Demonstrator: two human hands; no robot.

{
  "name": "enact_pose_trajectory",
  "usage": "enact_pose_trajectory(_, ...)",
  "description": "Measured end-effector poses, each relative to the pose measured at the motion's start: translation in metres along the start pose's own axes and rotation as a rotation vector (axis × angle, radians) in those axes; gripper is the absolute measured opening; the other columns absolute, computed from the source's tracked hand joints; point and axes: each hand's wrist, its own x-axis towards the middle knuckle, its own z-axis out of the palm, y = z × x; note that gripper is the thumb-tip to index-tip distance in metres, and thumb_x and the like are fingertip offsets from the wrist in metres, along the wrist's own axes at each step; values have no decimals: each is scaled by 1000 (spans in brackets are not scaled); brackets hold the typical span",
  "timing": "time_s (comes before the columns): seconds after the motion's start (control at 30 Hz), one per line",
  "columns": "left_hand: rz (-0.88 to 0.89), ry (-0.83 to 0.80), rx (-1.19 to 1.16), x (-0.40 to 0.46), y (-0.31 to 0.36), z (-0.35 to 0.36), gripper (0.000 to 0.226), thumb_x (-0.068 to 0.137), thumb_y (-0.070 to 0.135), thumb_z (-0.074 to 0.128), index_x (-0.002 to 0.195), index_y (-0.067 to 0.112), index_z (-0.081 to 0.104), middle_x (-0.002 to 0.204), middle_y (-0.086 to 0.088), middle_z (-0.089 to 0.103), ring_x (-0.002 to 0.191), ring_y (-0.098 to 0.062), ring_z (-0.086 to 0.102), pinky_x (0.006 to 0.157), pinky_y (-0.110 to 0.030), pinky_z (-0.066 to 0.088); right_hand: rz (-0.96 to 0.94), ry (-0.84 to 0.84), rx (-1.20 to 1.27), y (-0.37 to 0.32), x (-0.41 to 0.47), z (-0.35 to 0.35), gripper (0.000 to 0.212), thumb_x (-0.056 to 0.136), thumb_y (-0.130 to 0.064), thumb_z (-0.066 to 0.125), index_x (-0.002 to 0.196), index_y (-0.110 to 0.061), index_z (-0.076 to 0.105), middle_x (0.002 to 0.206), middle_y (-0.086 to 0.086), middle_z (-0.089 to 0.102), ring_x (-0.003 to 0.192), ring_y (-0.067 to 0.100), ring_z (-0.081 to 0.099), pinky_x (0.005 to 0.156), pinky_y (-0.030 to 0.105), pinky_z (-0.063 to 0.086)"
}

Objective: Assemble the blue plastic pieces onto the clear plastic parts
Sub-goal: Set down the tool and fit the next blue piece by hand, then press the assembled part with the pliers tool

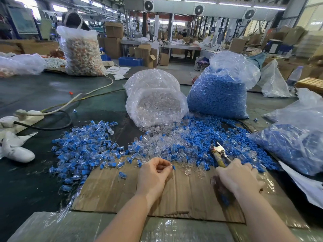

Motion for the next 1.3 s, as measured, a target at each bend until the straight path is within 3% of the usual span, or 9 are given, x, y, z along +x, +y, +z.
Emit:
enact_pose_trajectory(0.2,-100,-27,-157,2,6,-3,7,84,3,63,82,10,64,65,-1,64,46,1,56,47,-12,44,-74,95,-42,-4,-4,-7,38,88,-44,44,107,-12,48,125,15,45,116,34,40,97,47,33)
enact_pose_trajectory(0.33,-224,-31,-352,7,12,-8,4,85,2,61,88,3,63,62,-6,63,48,-10,55,46,-21,47,-333,176,-3,-10,-18,-19,31,92,-43,39,97,-13,46,108,9,50,99,25,48,87,36,43)
enact_pose_trajectory(0.43,-284,-35,-433,14,17,-11,5,84,4,63,90,4,64,60,-4,63,49,-14,56,47,-29,46,-534,39,148,-24,-36,-29,25,94,-37,36,88,-15,46,90,4,50,78,18,49,71,32,44)
enact_pose_trajectory(0.53,-281,-11,-431,23,22,-13,6,83,5,65,88,6,66,59,0,65,48,-9,59,46,-25,49,-570,-256,354,-38,-48,-35,25,92,-27,42,72,-12,43,72,4,47,60,17,42,56,27,33)
enact_pose_trajectory(0.67,-251,22,-403,34,26,-17,4,83,2,65,82,6,66,59,-1,65,47,-5,59,50,-18,52,-517,-513,555,-42,-59,-35,20,90,-22,46,73,-12,48,73,11,45,67,21,43,62,33,33)
enact_pose_trajectory(0.8,-280,46,-391,38,25,-19,6,83,2,65,79,7,65,63,-5,64,51,-11,59,59,-27,54,-458,-647,668,-45,-65,-36,17,90,-20,46,77,-11,48,76,11,50,68,24,50,61,33,43)
enact_pose_trajectory(1.0,-302,72,-381,39,22,-25,2,82,3,66,83,4,67,66,-9,65,53,-14,62,53,-25,54,-465,-711,689,-47,-68,-37,16,91,-17,45,78,-9,49,80,10,52,71,21,55,60,31,49)
enact_pose_trajectory(1.13,-280,99,-355,39,24,-27,2,82,3,65,84,4,66,72,-11,66,54,-12,62,50,-20,51,-453,-741,681,-47,-69,-38,3,85,-8,48,83,-9,49,83,9,52,75,20,55,65,32,51)
enact_pose_trajectory(1.3,-258,119,-344,40,26,-26,2,82,3,66,84,4,66,72,-10,65,58,-13,62,52,-20,52,-462,-721,617,-47,-68,-39,14,81,0,46,93,-8,46,90,10,50,80,19,53,69,31,52)
